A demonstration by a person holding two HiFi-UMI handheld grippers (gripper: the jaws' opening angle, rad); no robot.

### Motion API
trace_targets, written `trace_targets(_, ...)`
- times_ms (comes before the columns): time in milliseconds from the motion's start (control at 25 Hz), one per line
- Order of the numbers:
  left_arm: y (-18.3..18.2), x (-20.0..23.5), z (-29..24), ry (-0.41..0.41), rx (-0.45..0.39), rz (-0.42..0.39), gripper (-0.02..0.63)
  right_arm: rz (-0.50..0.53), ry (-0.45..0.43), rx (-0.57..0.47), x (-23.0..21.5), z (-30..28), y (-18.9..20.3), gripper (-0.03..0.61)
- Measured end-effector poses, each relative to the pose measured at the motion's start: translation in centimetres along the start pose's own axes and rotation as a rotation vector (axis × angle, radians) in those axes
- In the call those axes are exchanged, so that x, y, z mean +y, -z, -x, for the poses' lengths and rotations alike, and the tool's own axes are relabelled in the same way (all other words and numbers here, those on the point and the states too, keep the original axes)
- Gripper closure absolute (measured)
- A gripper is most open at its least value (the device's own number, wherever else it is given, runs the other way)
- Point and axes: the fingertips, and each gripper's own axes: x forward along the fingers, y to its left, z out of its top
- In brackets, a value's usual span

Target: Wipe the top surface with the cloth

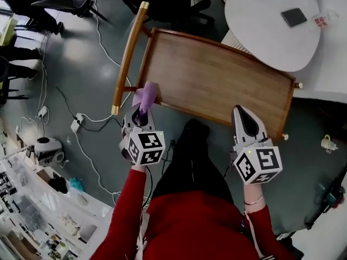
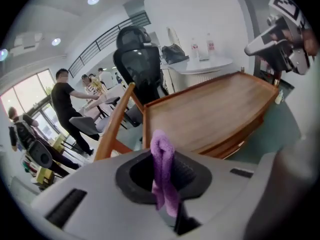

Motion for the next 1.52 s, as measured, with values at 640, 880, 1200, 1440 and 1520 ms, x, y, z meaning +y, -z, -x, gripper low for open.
trace_targets(640, -7.7, -26.1, 2.1, 0.842, -0.026, -0.018, 0.563, -0.221, 0.453, -0.118, -7.9, 13.0, 5.5, 0.567)
trace_targets(880, -10.7, -35.3, 5.1, 1.041, -0.003, -0.083, 0.563, -0.328, 0.626, -0.169, -10.0, 19.3, 8.1, 0.567)
trace_targets(1200, -13.2, -44.6, 8.4, 1.173, -0.023, -0.219, 0.563, -0.407, 0.751, -0.194, -11.7, 24.2, 10.1, 0.567)
trace_targets(1440, -14.3, -47.0, 10.0, 1.224, -0.057, -0.266, 0.563, -0.421, 0.758, -0.194, -12.9, 24.5, 10.2, 0.567)
trace_targets(1520, -15.0, -46.5, 10.9, 1.265, -0.057, -0.255, 0.563, -0.416, 0.755, -0.196, -13.3, 24.4, 10.0, 0.568)
